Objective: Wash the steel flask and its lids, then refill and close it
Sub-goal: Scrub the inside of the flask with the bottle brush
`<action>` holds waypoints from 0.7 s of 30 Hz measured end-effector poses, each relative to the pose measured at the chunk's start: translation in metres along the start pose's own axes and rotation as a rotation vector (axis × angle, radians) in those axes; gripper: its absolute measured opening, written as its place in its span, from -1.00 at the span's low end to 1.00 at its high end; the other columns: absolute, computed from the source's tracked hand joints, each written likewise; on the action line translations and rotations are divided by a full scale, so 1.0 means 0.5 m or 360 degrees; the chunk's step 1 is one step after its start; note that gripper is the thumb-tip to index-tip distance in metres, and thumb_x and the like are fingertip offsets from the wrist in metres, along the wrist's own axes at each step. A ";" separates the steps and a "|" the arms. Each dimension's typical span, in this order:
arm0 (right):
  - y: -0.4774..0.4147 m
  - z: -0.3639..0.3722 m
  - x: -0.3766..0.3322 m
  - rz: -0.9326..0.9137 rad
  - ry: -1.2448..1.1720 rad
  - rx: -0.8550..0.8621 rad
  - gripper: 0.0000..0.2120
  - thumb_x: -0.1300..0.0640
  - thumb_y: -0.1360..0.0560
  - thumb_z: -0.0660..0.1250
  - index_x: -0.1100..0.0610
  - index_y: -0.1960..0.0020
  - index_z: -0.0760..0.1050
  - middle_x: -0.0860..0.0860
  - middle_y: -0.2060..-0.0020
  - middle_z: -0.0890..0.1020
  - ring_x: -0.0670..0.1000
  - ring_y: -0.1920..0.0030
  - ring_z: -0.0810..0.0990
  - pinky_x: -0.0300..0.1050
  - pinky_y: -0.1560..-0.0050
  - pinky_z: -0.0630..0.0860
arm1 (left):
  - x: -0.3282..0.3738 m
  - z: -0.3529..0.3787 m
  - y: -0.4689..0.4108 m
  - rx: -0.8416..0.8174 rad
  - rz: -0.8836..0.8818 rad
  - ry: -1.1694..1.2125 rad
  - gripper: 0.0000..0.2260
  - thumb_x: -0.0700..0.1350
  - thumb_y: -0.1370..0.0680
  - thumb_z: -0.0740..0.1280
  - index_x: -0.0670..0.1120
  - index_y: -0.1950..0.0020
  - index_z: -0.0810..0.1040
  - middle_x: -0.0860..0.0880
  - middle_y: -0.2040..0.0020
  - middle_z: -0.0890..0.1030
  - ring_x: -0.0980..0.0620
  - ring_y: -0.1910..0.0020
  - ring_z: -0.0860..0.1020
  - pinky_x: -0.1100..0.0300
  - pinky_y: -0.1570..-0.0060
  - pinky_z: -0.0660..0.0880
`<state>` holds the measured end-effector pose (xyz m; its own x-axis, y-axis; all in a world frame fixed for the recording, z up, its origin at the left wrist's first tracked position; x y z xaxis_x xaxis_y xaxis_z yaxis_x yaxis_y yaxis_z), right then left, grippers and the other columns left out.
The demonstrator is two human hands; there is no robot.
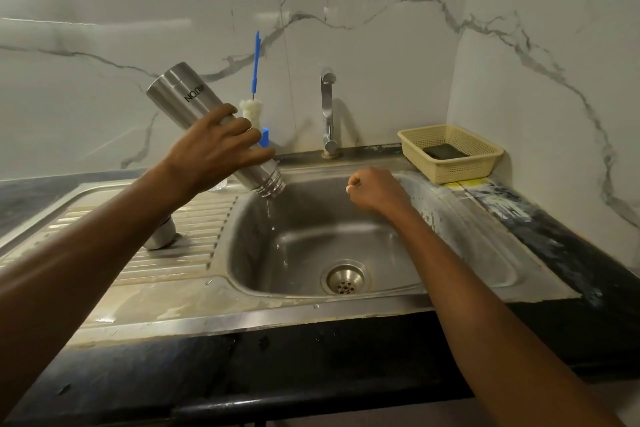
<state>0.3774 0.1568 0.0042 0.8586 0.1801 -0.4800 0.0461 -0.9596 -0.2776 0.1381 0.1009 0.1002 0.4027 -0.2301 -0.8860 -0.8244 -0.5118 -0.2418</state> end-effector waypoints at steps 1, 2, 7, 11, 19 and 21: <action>0.000 0.000 -0.001 0.0001 -0.0005 -0.0008 -0.80 0.09 -0.55 0.30 0.11 0.03 0.69 0.05 0.16 0.70 0.07 0.11 0.64 0.02 -0.05 0.58 | 0.000 0.002 0.002 -0.0016 -0.0016 0.0004 -0.35 -0.38 -0.35 0.51 -0.08 -0.36 0.36 -0.25 -0.09 0.56 -0.26 -0.02 0.56 -0.20 -0.24 0.40; 0.000 0.001 0.000 -0.0002 -0.0006 -0.0020 -0.80 0.10 -0.56 0.30 0.11 0.02 0.69 0.05 0.15 0.70 0.07 0.10 0.64 -0.02 -0.02 0.56 | 0.000 0.005 0.005 -0.0043 -0.0055 0.0014 -0.36 -0.36 -0.37 0.51 -0.07 -0.36 0.36 -0.23 -0.09 0.56 -0.26 -0.02 0.56 -0.19 -0.24 0.40; 0.006 0.001 -0.008 -0.0058 0.0037 -0.0015 -0.80 0.06 -0.56 0.29 0.07 0.09 0.67 -0.01 0.24 0.68 0.00 0.19 0.63 0.01 -0.02 0.59 | -0.028 0.016 0.039 -0.0236 -0.0664 0.0307 -0.44 -0.15 -0.42 0.50 0.04 -0.37 0.39 -0.08 -0.10 0.63 -0.20 -0.06 0.59 -0.12 -0.14 0.42; 0.006 0.007 -0.017 -0.0083 0.0030 -0.0076 -0.76 0.11 -0.56 0.28 0.21 0.09 0.67 0.13 0.21 0.71 0.11 0.15 0.67 -0.03 0.05 0.56 | -0.073 0.013 0.080 -0.0296 -0.1307 0.0885 -0.34 -0.02 -0.36 0.56 0.03 -0.40 0.39 -0.12 -0.10 0.62 -0.24 -0.04 0.57 -0.09 0.01 0.45; 0.011 0.008 -0.055 -0.0233 -0.0057 -0.0083 -0.80 0.08 -0.59 0.34 0.17 -0.04 0.68 0.08 0.11 0.71 0.06 0.07 0.65 -0.09 0.04 0.52 | -0.125 0.004 0.128 -0.0286 -0.1990 0.1404 -0.42 0.16 -0.26 0.54 0.02 -0.18 0.43 -0.12 0.06 0.57 -0.17 0.11 0.47 0.04 0.15 0.34; -0.003 0.004 -0.091 -0.0289 -0.0081 -0.0082 -0.82 0.09 -0.58 0.35 0.15 -0.04 0.69 0.07 0.09 0.72 0.06 0.06 0.65 -0.04 -0.04 0.56 | -0.128 0.004 0.136 -0.0318 -0.2076 0.1478 -0.45 0.19 -0.22 0.52 0.00 -0.08 0.42 -0.11 0.10 0.56 -0.19 0.11 0.50 0.05 0.15 0.38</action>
<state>0.3375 0.1504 0.0248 0.8069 0.3607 -0.4678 0.2252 -0.9199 -0.3209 0.0553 0.0825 0.1395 0.9033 0.0682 0.4235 0.2883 -0.8275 -0.4817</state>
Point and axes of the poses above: each hand's wrist, its own y-axis away from the middle knuckle, its own z-axis out of the palm, x = y × z, the point moved 6 cm from there along -y, towards the middle knuckle
